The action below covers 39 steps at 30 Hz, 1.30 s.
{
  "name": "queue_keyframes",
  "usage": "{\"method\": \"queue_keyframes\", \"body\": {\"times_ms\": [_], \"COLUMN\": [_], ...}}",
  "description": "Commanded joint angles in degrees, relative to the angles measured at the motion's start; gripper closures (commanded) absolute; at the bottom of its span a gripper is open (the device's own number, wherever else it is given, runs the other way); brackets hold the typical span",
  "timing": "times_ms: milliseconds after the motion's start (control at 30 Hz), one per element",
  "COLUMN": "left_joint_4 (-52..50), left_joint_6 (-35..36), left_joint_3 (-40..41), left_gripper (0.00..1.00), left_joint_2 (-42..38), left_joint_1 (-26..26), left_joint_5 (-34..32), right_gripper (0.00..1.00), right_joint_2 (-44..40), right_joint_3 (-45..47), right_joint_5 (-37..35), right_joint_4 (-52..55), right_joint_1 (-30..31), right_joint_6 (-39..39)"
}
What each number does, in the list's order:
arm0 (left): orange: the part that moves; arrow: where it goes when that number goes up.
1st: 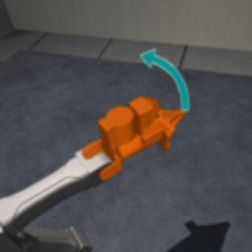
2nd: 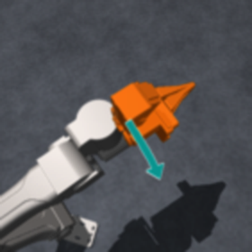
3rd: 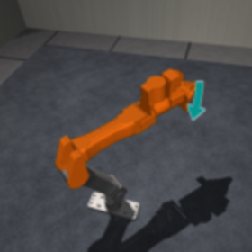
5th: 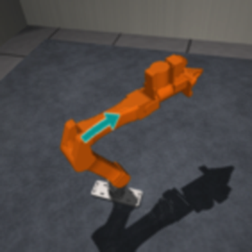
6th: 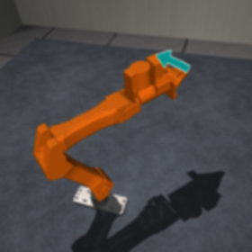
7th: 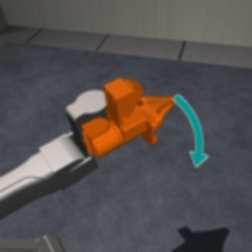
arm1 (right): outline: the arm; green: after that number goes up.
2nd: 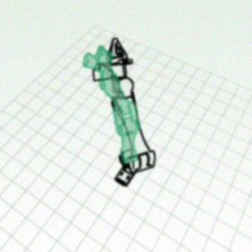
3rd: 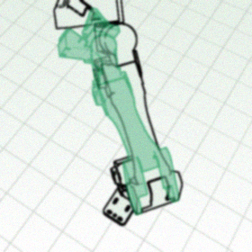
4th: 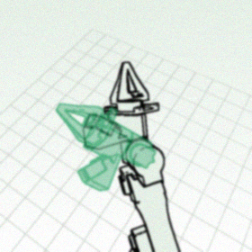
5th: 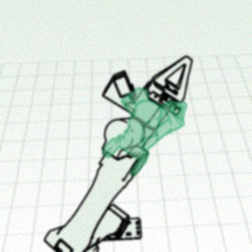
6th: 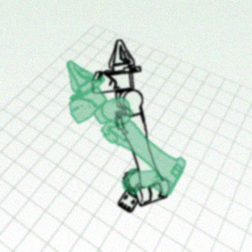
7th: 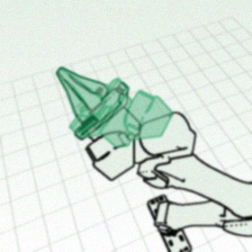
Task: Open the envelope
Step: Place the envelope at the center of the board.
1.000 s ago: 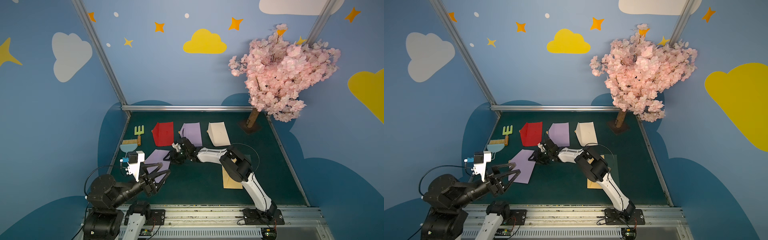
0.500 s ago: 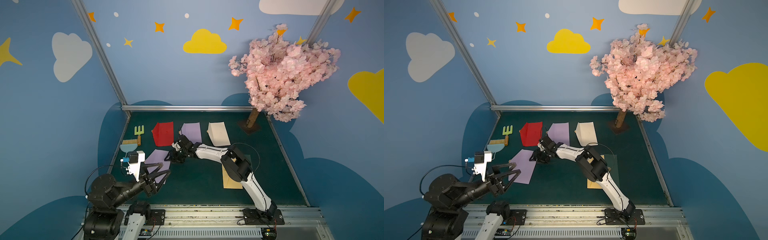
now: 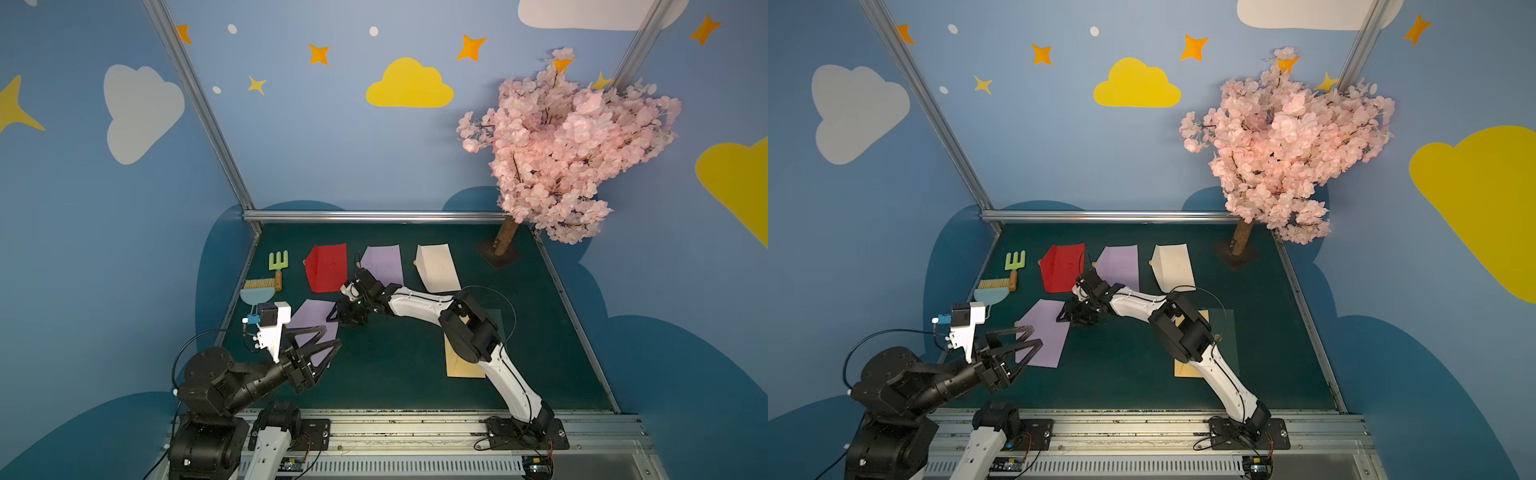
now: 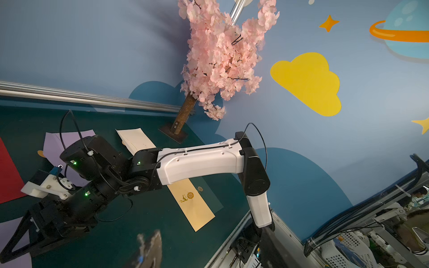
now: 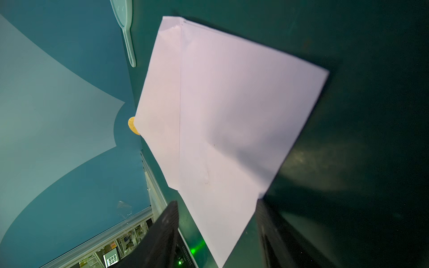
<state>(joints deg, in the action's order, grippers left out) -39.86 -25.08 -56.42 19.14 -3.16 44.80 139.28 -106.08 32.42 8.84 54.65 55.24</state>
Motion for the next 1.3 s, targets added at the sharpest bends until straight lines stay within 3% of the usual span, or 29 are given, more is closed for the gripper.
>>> {"method": "queue_keyframes", "body": {"times_ms": [0, 333, 567, 733, 867, 967, 1100, 1267], "left_joint_4": [0.30, -0.22, -0.31, 0.16, 2.29, 4.75, 9.91, 19.15], "left_joint_6": [0.45, 0.52, 0.64, 0.49, -0.70, -2.15, -4.58, -8.15], "left_joint_3": [0.35, 0.53, 0.71, -0.15, -0.36, 0.49, 2.04, 5.57], "left_gripper": [0.33, 0.32, 0.28, 0.26, 0.24, 0.17, 0.15, 0.16], "left_joint_2": [-0.59, -0.79, -0.70, 0.43, 2.24, 4.75, 9.82, 19.32], "left_joint_1": [-0.13, -0.15, -0.12, -0.17, -0.17, -0.11, -0.13, -0.13], "left_joint_5": [0.31, -0.06, -0.58, -0.74, -1.17, -1.60, -2.03, -3.42], "right_gripper": [0.45, 0.45, 0.42, 0.41, 0.39, 0.39, 0.37, 0.35], "right_joint_2": [2.44, 3.57, -1.81, -11.24, -20.29, -26.90, -35.67, -47.34], "right_joint_3": [-1.94, -3.79, -1.67, -0.45, 0.81, 1.68, 5.17, 16.14], "right_joint_5": [0.81, 1.73, 0.60, -0.54, -3.70, -8.62, -17.75, -24.86], "right_joint_4": [1.14, 1.07, -0.95, 0.63, 8.11, 18.16, 29.72, 33.53], "right_joint_1": [-0.56, -0.68, -1.62, -4.51, -7.18, -8.53, -8.76, -9.82], "right_joint_6": [-0.63, -1.14, -3.30, -6.52, -12.01, -17.92, -24.65, -28.11]}}
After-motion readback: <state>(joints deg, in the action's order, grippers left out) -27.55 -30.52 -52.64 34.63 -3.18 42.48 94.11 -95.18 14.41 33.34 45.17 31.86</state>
